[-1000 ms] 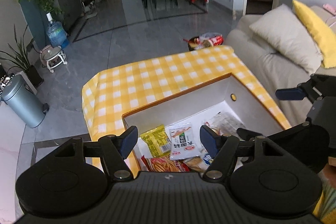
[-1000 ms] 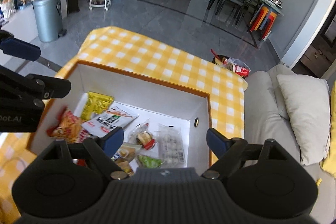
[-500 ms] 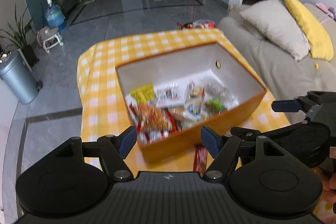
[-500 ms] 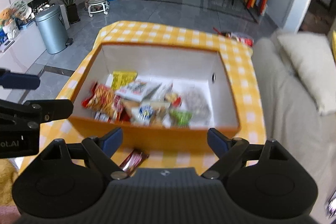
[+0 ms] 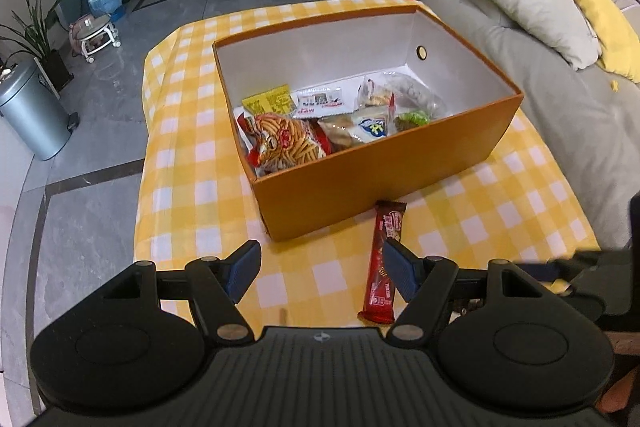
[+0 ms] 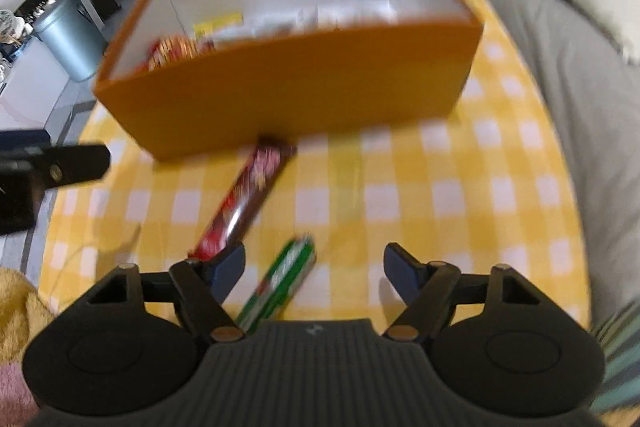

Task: Organize snacks
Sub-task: 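Move both tools back toward the wafer bar and green sausage, then grasp the red-brown wafer bar with the left tool while the right grasps the green sausage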

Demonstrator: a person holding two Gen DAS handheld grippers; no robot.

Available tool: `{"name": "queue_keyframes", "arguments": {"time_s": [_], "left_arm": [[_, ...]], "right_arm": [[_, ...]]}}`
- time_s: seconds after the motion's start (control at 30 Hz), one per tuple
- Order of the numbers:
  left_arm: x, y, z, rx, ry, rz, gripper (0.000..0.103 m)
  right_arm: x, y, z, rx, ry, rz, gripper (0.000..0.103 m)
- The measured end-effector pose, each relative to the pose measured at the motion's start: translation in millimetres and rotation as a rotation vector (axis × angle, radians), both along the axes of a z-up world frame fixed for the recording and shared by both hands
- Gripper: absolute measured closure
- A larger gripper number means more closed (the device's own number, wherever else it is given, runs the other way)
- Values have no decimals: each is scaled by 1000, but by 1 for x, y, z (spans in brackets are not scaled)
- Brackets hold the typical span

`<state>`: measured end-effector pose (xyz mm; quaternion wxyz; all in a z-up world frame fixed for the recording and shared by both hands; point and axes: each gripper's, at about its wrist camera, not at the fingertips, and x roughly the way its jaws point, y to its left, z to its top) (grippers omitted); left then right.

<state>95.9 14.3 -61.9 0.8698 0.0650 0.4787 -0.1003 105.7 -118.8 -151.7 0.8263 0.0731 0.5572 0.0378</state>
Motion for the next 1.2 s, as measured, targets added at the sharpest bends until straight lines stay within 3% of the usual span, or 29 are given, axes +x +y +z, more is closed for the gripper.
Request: {"name": "queue_keyframes", "arguments": {"time_s": [0.13,0.4,0.7,0.83,1.07,1.2], "left_arm": [[2,2,-3,-6,16,12,21],[7,6,-7,-9,31,21,21],[10,6,-10,-9,41,22,21],[11,5,-14,-10,56,19,24],[15,-4,-22,-48,77,-29,27],[20,-22,-31,-29,83,-102,27]], "right_arm": [[4,7,-17,29,68,-9,39],[12,19,-32,19,124,-1,55],[13,31,-40,-11,134,60,64],[11,35,-39,-48,117,104,84],[12,15,-40,-60,102,105,84],[17,-3,-40,-75,85,82,84]]}}
